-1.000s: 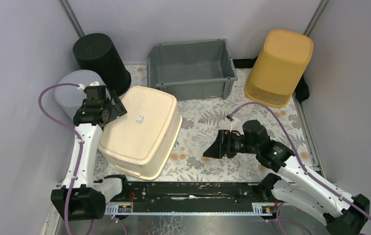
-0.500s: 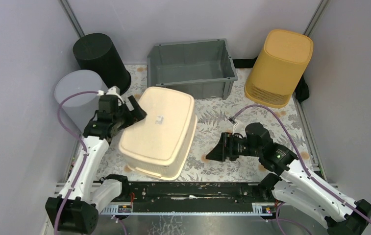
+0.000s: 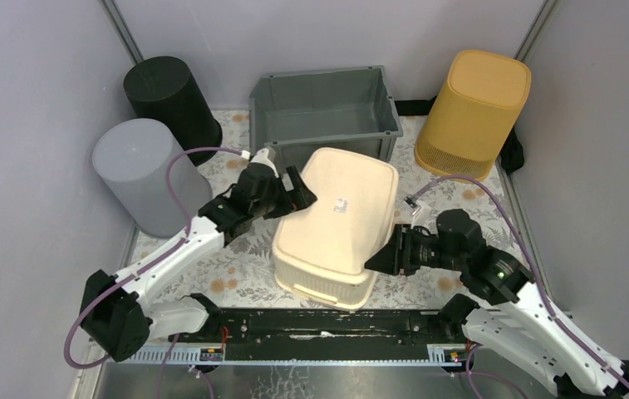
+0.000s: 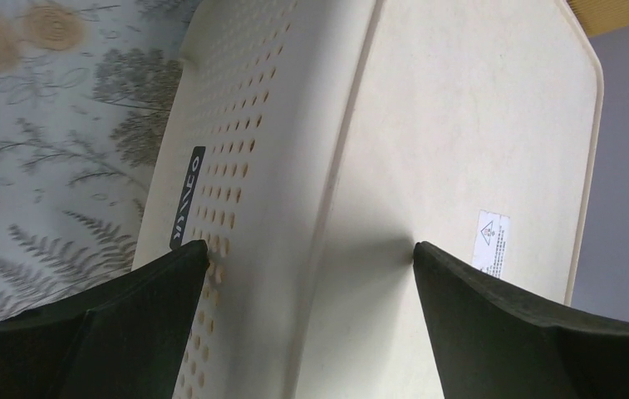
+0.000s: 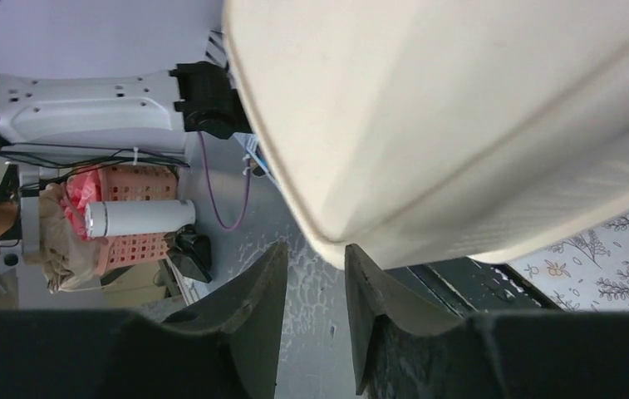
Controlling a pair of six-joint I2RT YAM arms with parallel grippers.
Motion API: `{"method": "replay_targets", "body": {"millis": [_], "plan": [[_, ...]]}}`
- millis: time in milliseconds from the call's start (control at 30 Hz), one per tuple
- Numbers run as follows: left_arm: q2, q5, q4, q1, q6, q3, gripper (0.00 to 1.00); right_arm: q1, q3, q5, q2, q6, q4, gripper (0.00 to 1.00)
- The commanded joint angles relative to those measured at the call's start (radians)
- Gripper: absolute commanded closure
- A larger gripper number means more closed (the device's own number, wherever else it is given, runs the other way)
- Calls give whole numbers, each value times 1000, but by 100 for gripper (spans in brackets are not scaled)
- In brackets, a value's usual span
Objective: Turn the large container upside down
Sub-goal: Move the container to the center of the board.
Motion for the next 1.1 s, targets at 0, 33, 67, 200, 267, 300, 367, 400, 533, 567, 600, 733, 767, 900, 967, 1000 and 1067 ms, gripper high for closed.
{"method": "replay_targets", "body": {"millis": [0,33,67,200,267,300,367,400,533,567,600,733,767,900,967,1000,1067], "plan": [[89,-44,52,-61,-62,16,0,8,82,-61,-44,-32,-85,61],[108,-46,59,-68,-61,27,0,8,88,-87,-41,-47,-107,62],[125,-46,63,-73,-59,39,0,9,91,-99,-38,-61,-128,62],[192,-48,81,-85,-54,83,0,9,99,-115,-48,-102,-195,62],[223,-48,85,-85,-49,106,0,9,119,-126,-61,-126,-218,61],[239,-46,85,-85,-45,118,0,9,129,-138,-66,-138,-225,60],[268,-41,90,-89,-42,136,0,8,145,-174,-64,-154,-231,59],[280,-39,94,-91,-42,143,0,8,148,-190,-59,-162,-230,59],[320,-37,104,-104,-38,171,0,8,140,-224,-39,-195,-228,59],[328,-38,104,-107,-36,178,0,8,139,-231,-33,-208,-228,59],[336,-41,102,-108,-34,183,0,9,139,-246,-27,-218,-227,59],[354,-42,104,-113,-31,189,0,8,161,-290,-3,-275,-230,58],[356,-43,104,-113,-31,190,0,9,170,-287,5,-289,-237,57],[365,-47,104,-113,-28,197,0,10,184,-241,43,-330,-251,54],[373,-47,103,-115,-24,206,0,12,188,-222,60,-349,-261,55],[380,-49,99,-115,-21,213,0,13,189,-218,60,-355,-261,54],[396,-57,89,-115,-13,229,0,15,198,-225,61,-365,-262,54]]}}
